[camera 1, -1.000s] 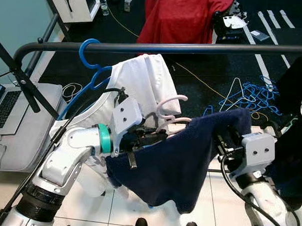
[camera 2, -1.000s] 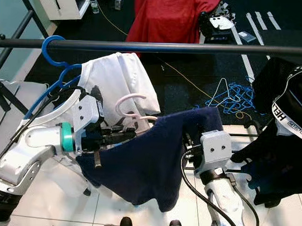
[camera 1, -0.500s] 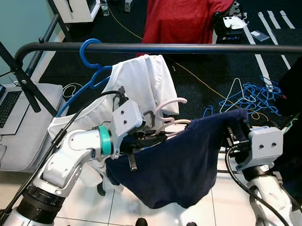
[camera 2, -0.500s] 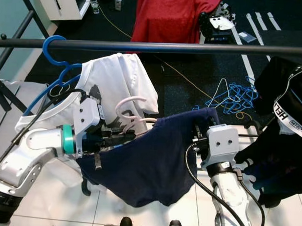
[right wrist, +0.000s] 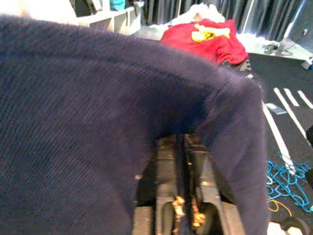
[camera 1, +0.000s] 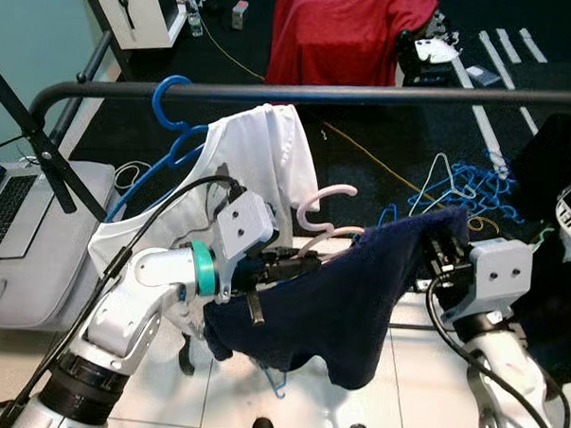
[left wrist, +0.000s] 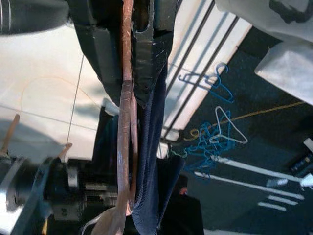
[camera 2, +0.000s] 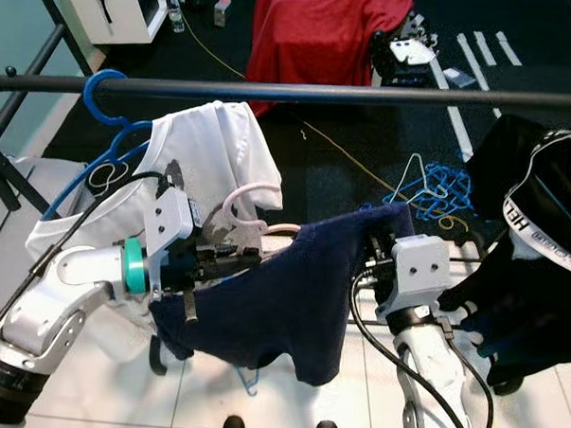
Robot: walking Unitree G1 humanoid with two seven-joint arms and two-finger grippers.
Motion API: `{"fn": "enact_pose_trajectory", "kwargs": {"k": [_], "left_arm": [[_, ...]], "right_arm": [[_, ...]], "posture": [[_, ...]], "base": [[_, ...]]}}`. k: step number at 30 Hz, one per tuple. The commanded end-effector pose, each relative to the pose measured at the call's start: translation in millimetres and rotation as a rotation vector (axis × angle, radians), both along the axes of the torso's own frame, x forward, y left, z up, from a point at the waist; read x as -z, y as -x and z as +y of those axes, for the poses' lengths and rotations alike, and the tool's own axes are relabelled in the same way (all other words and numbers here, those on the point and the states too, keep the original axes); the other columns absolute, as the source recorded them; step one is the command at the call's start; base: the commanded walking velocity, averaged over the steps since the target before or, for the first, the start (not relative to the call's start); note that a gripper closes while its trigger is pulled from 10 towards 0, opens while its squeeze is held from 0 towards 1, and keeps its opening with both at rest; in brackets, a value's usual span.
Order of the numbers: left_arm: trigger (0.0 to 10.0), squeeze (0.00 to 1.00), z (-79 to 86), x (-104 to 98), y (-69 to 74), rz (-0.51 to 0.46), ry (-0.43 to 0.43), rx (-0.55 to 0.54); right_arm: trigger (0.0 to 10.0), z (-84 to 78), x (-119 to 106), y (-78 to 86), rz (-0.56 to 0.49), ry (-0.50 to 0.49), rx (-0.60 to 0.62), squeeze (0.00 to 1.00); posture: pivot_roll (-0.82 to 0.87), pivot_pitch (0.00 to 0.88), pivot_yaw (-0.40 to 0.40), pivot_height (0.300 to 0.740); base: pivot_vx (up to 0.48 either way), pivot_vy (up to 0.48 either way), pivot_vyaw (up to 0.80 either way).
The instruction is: Hang hanger
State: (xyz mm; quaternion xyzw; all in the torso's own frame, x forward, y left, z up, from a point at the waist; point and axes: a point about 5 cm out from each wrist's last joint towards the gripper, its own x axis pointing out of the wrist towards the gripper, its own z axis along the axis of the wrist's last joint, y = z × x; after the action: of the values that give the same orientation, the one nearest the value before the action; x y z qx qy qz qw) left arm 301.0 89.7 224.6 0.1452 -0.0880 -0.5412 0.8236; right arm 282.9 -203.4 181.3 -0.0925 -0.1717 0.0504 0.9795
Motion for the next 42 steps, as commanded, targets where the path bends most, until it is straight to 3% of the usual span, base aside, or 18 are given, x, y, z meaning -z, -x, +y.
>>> {"fn": "enact_pose_trajectory", "kwargs": {"k": [1,9,16,17,21,23,31,37,38,39,42], "left_arm": [[10.0,0.0,-0.3,-3.3,3.5,-0.032,0.031,0.009],[10.0,0.0,-8.7,3.9,4.5,-0.038,0.039,0.009],[10.0,0.0,-9.1,9.5,8.4,-0.052,0.012,0.011],[10.0,0.0,-8.4,10.1,7.6,-0.054,0.005,0.008],[10.0,0.0,-6.0,12.0,4.0,-0.069,-0.026,-0.005],[10.0,0.0,-4.0,13.1,0.6,-0.075,-0.043,-0.016],[10.0,0.0,-3.3,14.7,-3.4,-0.074,-0.05,-0.033],[10.0,0.0,-4.8,14.6,-4.6,-0.07,-0.034,-0.042],[10.0,0.0,-5.4,14.2,-4.9,-0.069,-0.027,-0.043],[10.0,0.0,-5.8,14.0,-5.2,-0.068,-0.022,-0.044],[10.0,0.0,-5.6,13.8,-6.8,-0.069,-0.018,-0.05]], "right_arm": [[0.0,0.8,8.5,0.5,0.028,-0.022,-0.016,0.0],[0.0,2.0,8.1,-3.1,0.031,-0.03,-0.037,0.0],[0.0,-2.4,-4.5,-7.2,-0.012,0.023,-0.03,0.0],[10.0,-2.7,-7.1,-7.7,-0.025,0.022,-0.016,0.0],[10.0,0.6,-9.7,-5.8,-0.052,0.028,0.001,0.0],[10.0,4.8,-8.3,-0.5,-0.063,0.009,0.005,1.0],[10.0,15.1,-9.4,14.9,-0.084,-0.032,-0.002,1.0],[10.0,13.4,-7.0,19.3,-0.075,-0.061,0.026,1.0],[10.0,12.0,-3.6,18.6,-0.062,-0.07,0.033,0.87],[10.0,11.0,-1.0,18.2,-0.053,-0.075,0.04,0.0],[10.0,8.8,4.2,17.6,-0.033,-0.081,0.071,0.0]], "posture": [[-0.3,0.13,0.129,0.74],[-0.32,0.1,0.085,0.74],[-0.32,0.085,0.085,0.74],[-0.32,0.078,0.103,0.74],[-0.32,0.073,0.123,0.74],[-0.32,0.068,0.137,0.74],[-0.33,0.068,0.15,0.74],[-0.34,0.071,0.152,0.74],[-0.34,0.071,0.15,0.74],[-0.34,0.071,0.149,0.74],[-0.34,0.072,0.147,0.74]], "base": [[0.0,0.0,0.0],[0.0,0.0,0.0],[0.0,0.0,0.0],[0.0,0.0,0.0],[0.0,0.0,0.0],[0.0,0.0,0.0],[0.0,0.0,0.0],[0.0,0.0,0.0],[0.0,0.0,0.0],[0.0,0.0,0.0],[0.0,0.0,0.0]]}}
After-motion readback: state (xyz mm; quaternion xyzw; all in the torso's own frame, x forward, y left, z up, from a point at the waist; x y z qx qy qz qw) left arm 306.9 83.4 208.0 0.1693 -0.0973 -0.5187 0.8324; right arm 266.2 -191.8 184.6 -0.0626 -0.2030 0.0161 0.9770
